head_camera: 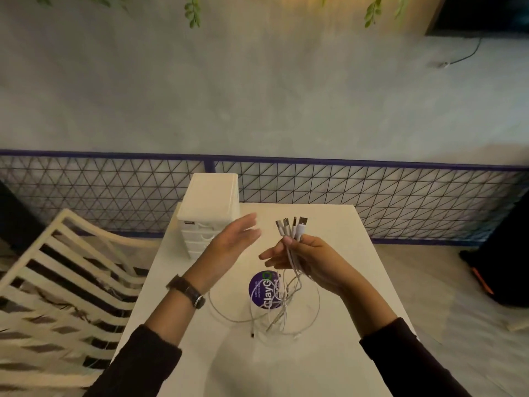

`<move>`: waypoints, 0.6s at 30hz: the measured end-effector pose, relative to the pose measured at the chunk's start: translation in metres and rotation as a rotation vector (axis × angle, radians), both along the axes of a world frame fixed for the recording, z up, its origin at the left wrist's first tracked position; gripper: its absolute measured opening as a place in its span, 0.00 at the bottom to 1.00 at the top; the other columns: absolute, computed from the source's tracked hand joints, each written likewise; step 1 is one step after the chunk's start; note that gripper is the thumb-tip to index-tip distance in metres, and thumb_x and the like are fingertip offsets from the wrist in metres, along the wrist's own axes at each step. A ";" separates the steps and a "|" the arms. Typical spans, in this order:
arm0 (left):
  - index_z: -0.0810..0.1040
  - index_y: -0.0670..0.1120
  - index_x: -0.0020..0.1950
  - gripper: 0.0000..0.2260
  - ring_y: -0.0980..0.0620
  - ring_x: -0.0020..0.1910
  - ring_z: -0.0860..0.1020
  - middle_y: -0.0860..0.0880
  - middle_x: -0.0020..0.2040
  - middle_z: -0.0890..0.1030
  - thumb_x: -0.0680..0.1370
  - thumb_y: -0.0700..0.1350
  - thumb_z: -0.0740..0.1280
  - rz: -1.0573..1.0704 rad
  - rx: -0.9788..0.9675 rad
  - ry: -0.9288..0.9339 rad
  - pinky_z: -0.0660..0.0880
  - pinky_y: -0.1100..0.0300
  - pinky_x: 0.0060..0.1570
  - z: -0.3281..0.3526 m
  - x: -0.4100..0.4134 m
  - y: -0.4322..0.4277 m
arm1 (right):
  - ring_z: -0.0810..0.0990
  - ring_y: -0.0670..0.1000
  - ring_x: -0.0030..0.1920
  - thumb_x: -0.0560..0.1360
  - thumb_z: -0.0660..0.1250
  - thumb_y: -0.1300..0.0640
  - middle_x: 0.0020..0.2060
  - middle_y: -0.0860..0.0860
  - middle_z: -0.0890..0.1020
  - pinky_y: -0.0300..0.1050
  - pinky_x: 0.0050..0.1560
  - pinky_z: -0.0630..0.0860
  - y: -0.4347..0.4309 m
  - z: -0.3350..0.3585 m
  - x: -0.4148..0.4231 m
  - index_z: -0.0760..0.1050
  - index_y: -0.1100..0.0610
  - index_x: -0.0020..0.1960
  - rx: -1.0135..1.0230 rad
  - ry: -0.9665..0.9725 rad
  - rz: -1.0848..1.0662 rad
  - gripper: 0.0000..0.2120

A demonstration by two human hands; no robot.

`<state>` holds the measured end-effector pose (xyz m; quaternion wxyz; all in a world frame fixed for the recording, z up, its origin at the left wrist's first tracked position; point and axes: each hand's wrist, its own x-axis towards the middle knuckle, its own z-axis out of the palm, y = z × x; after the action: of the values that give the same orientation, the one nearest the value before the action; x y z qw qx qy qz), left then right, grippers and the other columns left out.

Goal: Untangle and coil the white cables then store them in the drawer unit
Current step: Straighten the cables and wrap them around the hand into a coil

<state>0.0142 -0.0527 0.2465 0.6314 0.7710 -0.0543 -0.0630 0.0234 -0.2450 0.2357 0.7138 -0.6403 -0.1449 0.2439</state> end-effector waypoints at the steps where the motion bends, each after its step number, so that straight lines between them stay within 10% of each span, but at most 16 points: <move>1: 0.64 0.53 0.72 0.22 0.60 0.61 0.70 0.53 0.68 0.70 0.78 0.49 0.62 -0.083 -0.033 -0.020 0.68 0.73 0.53 0.011 0.001 -0.008 | 0.80 0.59 0.52 0.81 0.52 0.56 0.55 0.64 0.81 0.54 0.59 0.74 0.003 0.003 -0.002 0.76 0.64 0.49 -0.002 0.005 0.055 0.17; 5: 0.63 0.63 0.69 0.24 0.53 0.56 0.79 0.51 0.62 0.77 0.76 0.49 0.67 -0.265 -0.046 -0.037 0.75 0.67 0.47 0.030 0.006 -0.030 | 0.81 0.59 0.52 0.79 0.53 0.56 0.51 0.60 0.82 0.56 0.59 0.75 0.014 0.015 -0.009 0.75 0.64 0.54 -0.005 -0.022 0.193 0.16; 18: 0.79 0.50 0.55 0.13 0.54 0.51 0.83 0.52 0.49 0.84 0.73 0.38 0.69 -0.126 -0.181 -0.154 0.80 0.59 0.47 0.020 0.002 -0.034 | 0.82 0.54 0.38 0.82 0.50 0.59 0.37 0.59 0.82 0.42 0.43 0.78 0.021 0.021 -0.015 0.74 0.62 0.46 -0.069 0.011 0.184 0.16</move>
<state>0.0159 -0.0870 0.2665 0.6871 0.7084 -0.1565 -0.0382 0.0083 -0.2244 0.2562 0.6668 -0.6469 -0.1907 0.3170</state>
